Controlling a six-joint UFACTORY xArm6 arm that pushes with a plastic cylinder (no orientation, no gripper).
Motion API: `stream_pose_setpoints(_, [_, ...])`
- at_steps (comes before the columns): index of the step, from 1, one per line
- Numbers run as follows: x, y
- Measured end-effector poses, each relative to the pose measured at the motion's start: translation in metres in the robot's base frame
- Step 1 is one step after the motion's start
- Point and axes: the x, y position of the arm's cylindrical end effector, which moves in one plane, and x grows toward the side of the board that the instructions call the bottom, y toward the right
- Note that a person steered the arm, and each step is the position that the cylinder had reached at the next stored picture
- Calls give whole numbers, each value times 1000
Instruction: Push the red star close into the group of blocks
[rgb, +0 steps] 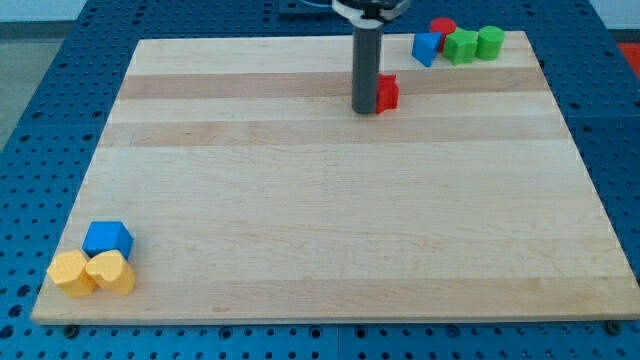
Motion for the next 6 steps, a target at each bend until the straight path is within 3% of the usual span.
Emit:
stream_pose_setpoints(3, [-15, 56])
stream_pose_setpoints(6, [-15, 5])
